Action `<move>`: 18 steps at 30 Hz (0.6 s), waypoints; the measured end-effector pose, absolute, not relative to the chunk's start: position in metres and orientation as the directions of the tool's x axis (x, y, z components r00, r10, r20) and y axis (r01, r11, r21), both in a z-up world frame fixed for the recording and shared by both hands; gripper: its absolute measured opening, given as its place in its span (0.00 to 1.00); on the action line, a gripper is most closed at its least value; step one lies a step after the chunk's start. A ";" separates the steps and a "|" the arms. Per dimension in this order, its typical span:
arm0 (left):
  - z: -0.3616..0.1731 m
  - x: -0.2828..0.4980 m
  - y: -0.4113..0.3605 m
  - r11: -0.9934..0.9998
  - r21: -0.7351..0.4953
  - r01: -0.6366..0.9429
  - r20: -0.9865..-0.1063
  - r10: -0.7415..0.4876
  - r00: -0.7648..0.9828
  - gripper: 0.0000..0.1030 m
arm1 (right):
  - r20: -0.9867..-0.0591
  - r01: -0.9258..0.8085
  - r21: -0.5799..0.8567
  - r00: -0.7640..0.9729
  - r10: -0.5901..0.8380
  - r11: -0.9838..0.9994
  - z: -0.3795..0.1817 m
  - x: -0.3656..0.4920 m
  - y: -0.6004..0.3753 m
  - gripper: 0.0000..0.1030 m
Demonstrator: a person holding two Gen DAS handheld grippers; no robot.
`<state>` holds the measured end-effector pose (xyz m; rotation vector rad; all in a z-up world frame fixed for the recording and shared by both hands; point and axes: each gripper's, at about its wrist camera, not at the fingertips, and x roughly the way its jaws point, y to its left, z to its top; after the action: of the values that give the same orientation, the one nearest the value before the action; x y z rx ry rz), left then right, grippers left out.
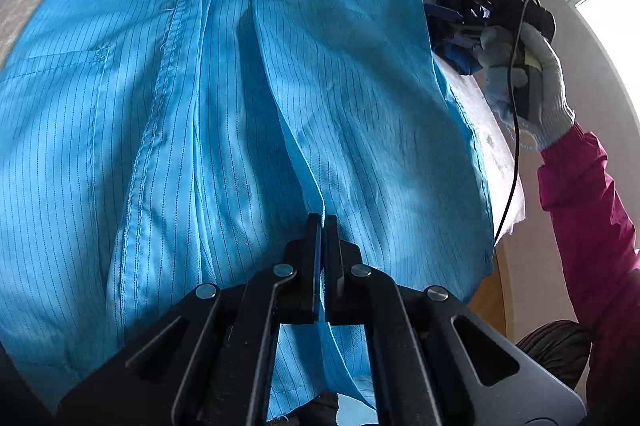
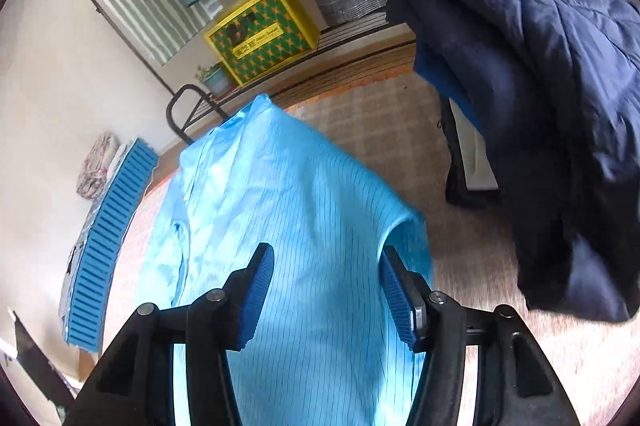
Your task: Fold large clothes
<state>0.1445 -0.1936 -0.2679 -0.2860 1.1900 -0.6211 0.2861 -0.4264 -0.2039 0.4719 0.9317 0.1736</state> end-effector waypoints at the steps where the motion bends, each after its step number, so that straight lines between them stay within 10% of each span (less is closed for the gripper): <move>1: -0.268 0.146 -0.193 0.796 -0.529 0.294 -0.770 -0.596 0.228 0.00 | -0.743 0.058 0.475 0.561 0.365 0.878 -0.209 0.275 -0.429 0.56; 7: -0.272 0.148 -0.191 0.773 -0.583 0.250 -0.755 -0.629 0.184 0.03 | -0.783 0.051 0.502 0.451 0.429 0.863 -0.233 0.206 -0.425 0.51; 14: -0.269 0.145 -0.191 0.755 -0.594 0.277 -0.748 -0.645 0.157 0.15 | -0.846 0.090 0.431 0.387 0.367 0.898 -0.258 0.190 -0.400 0.07; 18: -0.269 0.144 -0.195 0.748 -0.604 0.274 -0.742 -0.654 0.149 0.12 | -0.813 0.098 0.477 0.426 0.396 0.873 -0.248 0.179 -0.404 0.14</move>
<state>0.1443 -0.1949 -0.2688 -0.3641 1.2554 -0.6881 0.1785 -0.4043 -0.2481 0.5001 1.1270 0.1964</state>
